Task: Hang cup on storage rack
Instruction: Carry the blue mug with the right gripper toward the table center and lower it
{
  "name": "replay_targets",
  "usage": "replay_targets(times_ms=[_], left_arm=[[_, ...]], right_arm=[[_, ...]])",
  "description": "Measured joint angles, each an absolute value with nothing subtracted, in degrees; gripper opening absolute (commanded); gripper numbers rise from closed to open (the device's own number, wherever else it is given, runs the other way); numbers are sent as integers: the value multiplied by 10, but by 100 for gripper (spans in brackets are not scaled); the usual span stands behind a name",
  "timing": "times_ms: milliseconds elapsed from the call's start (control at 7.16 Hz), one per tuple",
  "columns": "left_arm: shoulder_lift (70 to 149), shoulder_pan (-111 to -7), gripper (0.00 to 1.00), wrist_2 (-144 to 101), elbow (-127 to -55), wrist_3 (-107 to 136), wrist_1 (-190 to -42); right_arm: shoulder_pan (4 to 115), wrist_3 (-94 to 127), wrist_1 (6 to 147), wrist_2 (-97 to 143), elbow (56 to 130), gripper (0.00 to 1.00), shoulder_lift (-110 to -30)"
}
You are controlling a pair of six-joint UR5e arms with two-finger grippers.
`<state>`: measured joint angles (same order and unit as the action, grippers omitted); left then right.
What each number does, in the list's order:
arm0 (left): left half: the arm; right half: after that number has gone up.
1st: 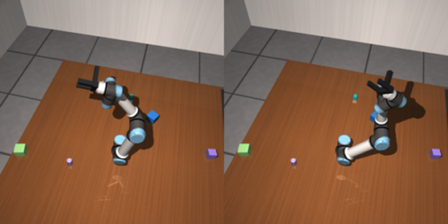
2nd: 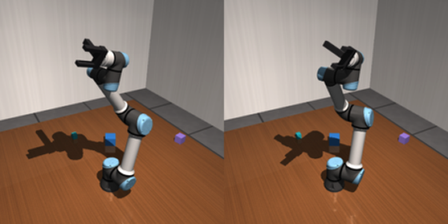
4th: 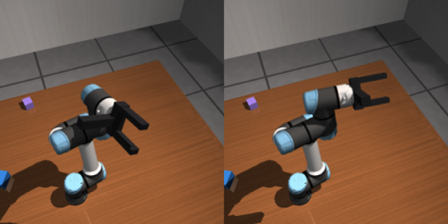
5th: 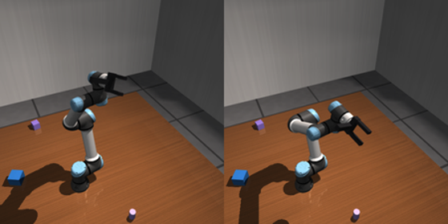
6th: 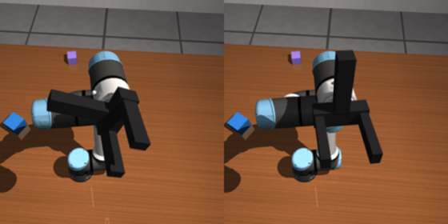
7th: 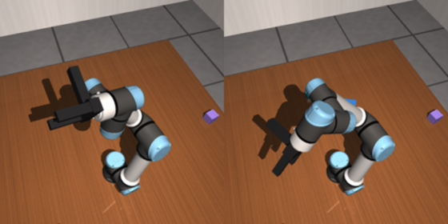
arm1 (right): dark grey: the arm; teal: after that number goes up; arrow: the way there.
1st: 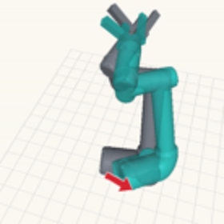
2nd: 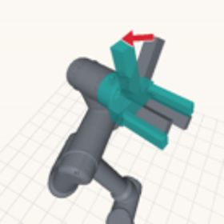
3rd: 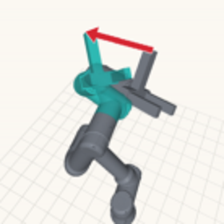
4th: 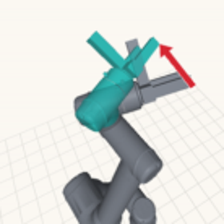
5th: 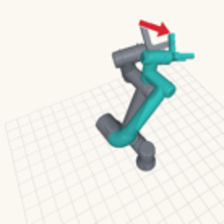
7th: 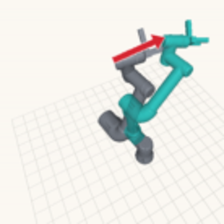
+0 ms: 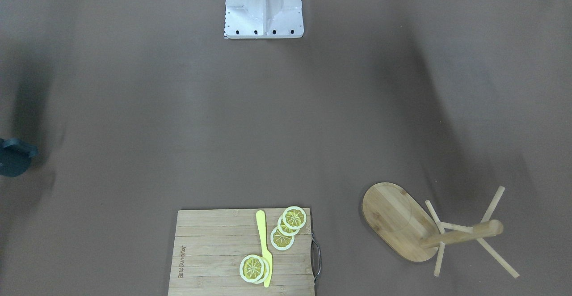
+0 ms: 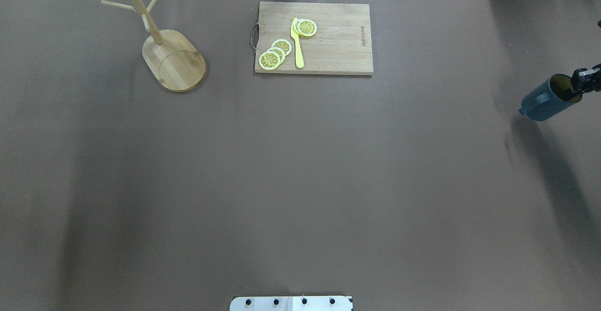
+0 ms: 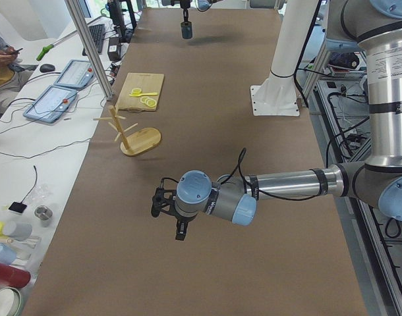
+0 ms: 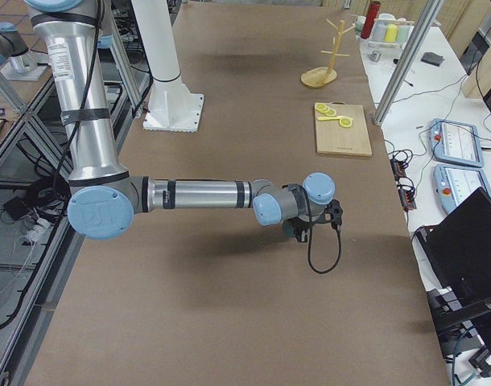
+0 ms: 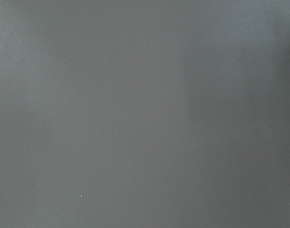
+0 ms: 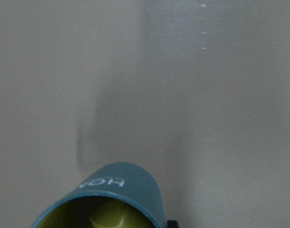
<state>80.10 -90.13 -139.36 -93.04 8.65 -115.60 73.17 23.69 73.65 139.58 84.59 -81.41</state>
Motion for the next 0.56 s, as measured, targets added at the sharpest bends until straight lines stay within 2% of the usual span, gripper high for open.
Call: replay_targets(times_ms=[559], left_arm=[[805, -896, 98, -1396, -931, 85, -1183]], right_arm=[[598, 428, 735, 1365, 1010, 0, -804]])
